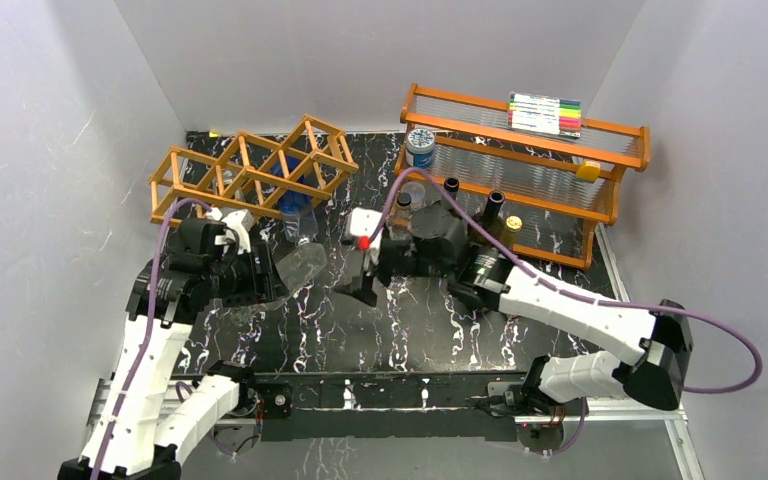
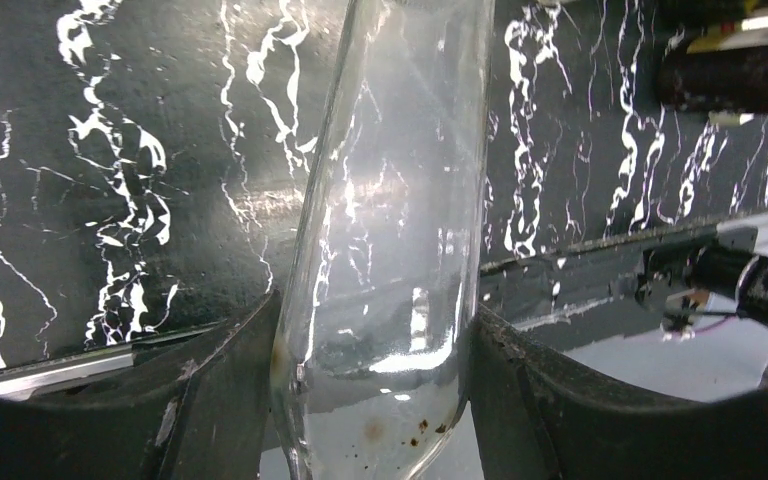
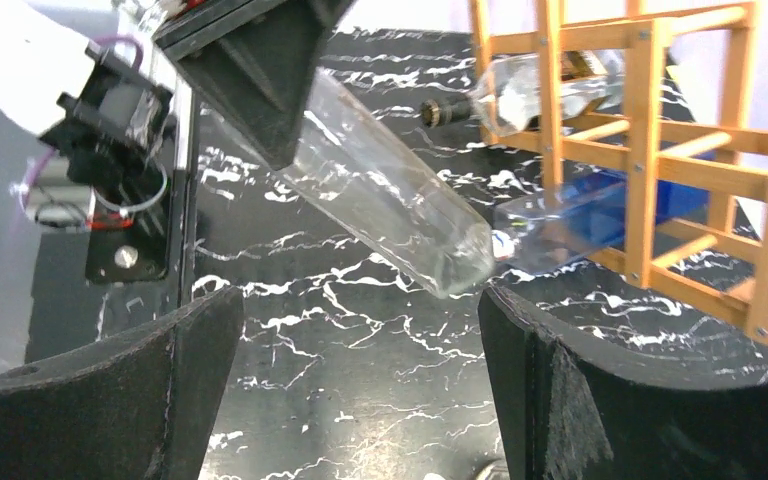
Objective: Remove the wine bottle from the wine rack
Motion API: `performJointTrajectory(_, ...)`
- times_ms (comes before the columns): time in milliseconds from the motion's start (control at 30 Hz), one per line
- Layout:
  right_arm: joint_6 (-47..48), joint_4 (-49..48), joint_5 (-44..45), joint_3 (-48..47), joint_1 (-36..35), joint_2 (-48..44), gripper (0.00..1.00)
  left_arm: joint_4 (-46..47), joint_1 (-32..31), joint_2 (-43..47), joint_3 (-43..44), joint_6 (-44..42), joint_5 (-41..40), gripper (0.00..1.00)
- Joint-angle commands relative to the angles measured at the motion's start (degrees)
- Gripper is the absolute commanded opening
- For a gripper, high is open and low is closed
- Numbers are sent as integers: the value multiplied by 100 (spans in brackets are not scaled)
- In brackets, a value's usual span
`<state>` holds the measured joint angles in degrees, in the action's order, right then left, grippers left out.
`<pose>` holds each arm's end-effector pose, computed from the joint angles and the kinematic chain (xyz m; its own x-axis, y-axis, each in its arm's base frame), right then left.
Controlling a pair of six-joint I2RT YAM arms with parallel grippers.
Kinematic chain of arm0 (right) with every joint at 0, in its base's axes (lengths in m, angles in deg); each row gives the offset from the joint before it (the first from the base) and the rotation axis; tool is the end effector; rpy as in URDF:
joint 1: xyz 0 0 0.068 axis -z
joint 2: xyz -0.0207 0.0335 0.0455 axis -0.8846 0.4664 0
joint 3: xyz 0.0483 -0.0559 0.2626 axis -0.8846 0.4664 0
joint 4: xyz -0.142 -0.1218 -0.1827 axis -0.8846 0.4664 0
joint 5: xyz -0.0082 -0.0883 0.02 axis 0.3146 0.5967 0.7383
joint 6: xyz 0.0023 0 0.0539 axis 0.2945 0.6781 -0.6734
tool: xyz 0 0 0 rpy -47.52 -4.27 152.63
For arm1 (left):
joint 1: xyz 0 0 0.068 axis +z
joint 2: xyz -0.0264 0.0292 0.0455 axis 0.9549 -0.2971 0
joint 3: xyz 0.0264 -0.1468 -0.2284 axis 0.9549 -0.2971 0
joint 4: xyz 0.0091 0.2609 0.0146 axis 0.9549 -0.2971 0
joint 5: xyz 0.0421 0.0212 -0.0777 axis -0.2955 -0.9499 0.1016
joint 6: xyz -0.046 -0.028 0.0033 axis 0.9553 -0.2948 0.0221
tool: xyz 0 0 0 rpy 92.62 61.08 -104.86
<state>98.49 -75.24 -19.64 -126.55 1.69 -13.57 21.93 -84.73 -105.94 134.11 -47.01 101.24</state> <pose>0.1341 0.2575 0.3778 0.1323 -0.1495 -0.9799 -0.9660 0.2022 -0.1613 0.1233 -0.0342 0.3573 -0.7781 -0.1747 -0.6033 0.0914 0.9189 -0.3838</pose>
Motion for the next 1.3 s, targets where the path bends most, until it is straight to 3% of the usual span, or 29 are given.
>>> performJointTrajectory(0,1307,-238,273,-278,-382,431,98,-25,-318,-159,375,-114,358,2)
performJointTrajectory(467,2322,-1521,1050,-418,-1076,2041,98,-140,-433,-245,162,113,699,2)
performJointTrajectory(733,2230,-2744,1509,-113,-1254,2340,96,-110,-438,-176,-6,117,845,2)
performJointTrajectory(867,2279,-3118,1700,-39,-1339,2450,86,-120,-431,-187,1,122,843,2)
performJointTrajectory(1067,2291,-3567,1663,272,-1349,2539,92,-122,-435,-335,46,222,1046,9)
performJointTrajectory(1200,2303,-3653,1756,260,-1354,2576,85,-156,-434,-353,118,214,1017,15)
performJointTrajectory(1267,2255,-3653,1739,241,-1358,2570,73,-194,-434,-386,165,256,1028,21)
